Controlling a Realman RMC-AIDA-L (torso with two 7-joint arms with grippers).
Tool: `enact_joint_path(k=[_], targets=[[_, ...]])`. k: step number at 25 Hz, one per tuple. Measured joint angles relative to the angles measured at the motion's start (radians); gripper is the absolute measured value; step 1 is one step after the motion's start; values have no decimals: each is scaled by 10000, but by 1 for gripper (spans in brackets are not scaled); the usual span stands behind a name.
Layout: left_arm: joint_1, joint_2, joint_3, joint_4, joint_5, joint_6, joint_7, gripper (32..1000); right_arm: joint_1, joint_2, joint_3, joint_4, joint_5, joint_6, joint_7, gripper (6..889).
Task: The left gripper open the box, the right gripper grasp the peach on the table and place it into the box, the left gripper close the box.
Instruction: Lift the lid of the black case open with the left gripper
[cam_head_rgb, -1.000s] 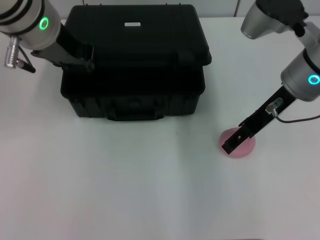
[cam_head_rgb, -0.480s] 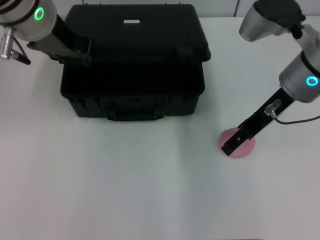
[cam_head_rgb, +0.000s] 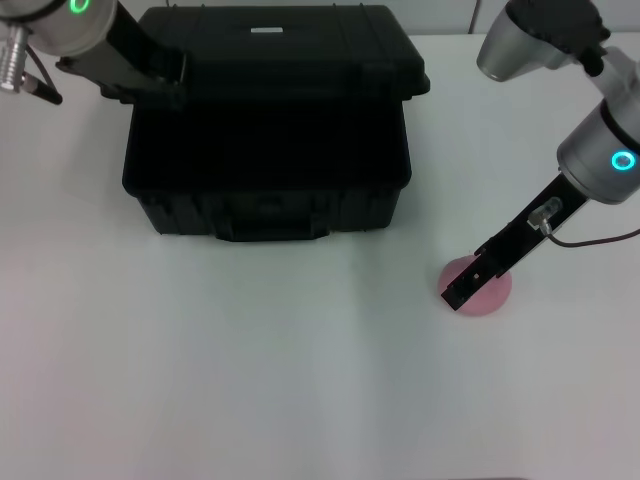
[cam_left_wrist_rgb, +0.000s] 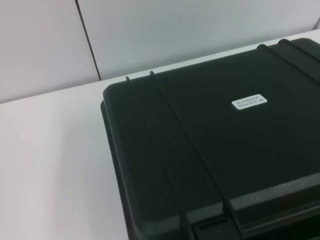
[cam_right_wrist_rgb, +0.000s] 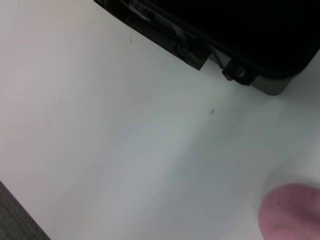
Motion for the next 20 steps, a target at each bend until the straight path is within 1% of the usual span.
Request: enact_joint_path(k=[3, 8, 16, 20], targets=[[-43, -2, -181, 63, 0, -9, 104, 375, -1, 0, 0, 0, 0, -2, 0, 854], [-120, 12, -291, 263, 2, -27, 123, 375, -4, 0, 0, 1, 0, -2, 0, 854], [-385, 11, -610, 374, 6, -69, 323, 375, -1, 0, 0, -1, 0, -26, 0, 854], [-401, 3, -655, 409, 5, -90, 369, 375, 18, 0, 0, -1, 0, -31, 0, 854]])
